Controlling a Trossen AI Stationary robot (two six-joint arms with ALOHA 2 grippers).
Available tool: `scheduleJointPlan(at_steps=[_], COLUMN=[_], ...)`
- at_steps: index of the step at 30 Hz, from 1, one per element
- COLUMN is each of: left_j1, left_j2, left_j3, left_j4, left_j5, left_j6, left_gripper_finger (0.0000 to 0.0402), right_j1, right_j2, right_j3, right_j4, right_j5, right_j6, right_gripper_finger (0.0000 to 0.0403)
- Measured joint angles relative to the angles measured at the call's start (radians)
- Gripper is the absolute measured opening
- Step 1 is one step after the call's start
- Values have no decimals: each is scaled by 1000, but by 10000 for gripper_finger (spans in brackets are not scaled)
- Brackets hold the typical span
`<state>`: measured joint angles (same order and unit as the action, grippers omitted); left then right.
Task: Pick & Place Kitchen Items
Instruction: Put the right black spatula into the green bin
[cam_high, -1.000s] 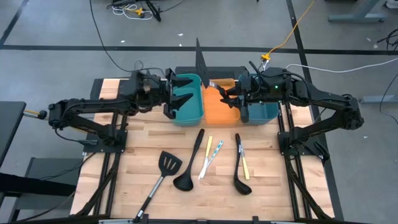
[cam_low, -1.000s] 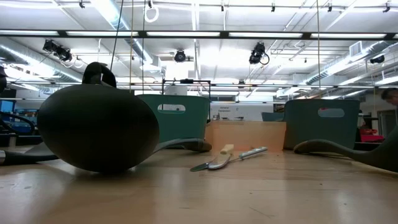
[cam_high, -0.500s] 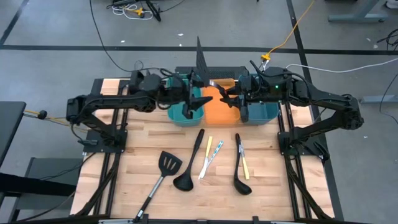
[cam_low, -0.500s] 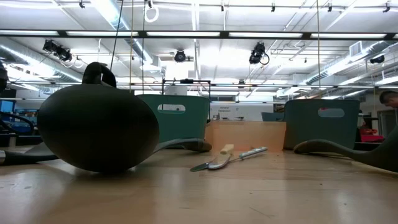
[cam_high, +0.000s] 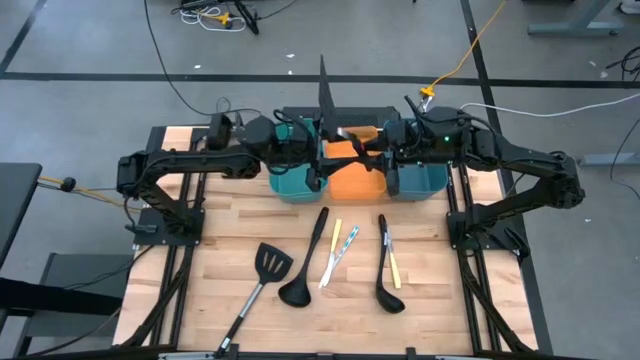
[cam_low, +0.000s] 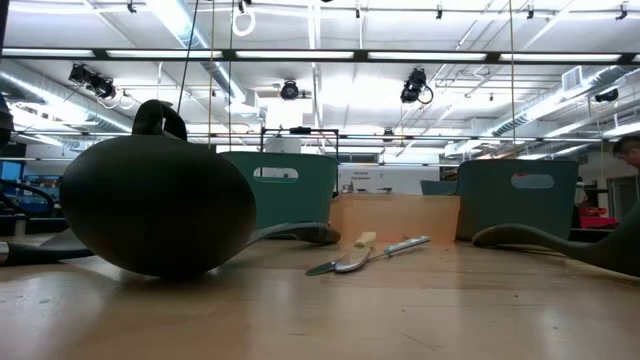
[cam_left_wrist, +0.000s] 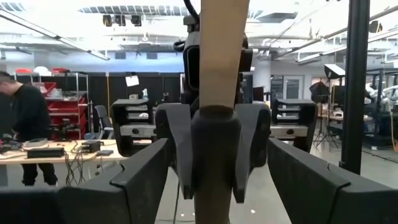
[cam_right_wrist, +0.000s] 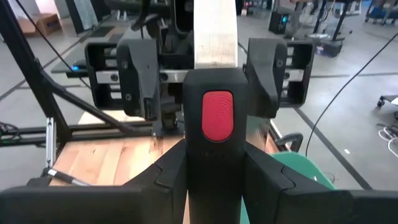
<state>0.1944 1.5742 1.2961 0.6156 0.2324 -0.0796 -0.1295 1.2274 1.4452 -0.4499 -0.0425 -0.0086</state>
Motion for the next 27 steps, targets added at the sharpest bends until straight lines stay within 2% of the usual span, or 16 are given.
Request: scheduleJointPlan(at_steps=[22, 27], left_j1=[-5, -5], left_j2=[0, 0], left_j3=[0, 0], left_j4=[3, 3], left_j5=[-11, -11], left_j6=[6, 6], left_gripper_finger=[274, 255], right_j1=[0, 0], right_j2=[63, 63], right_j3=[0, 0], right_j4=[103, 102], right_j5=[-26, -26], right_j6=[0, 0], right_gripper_finger=[121, 121])
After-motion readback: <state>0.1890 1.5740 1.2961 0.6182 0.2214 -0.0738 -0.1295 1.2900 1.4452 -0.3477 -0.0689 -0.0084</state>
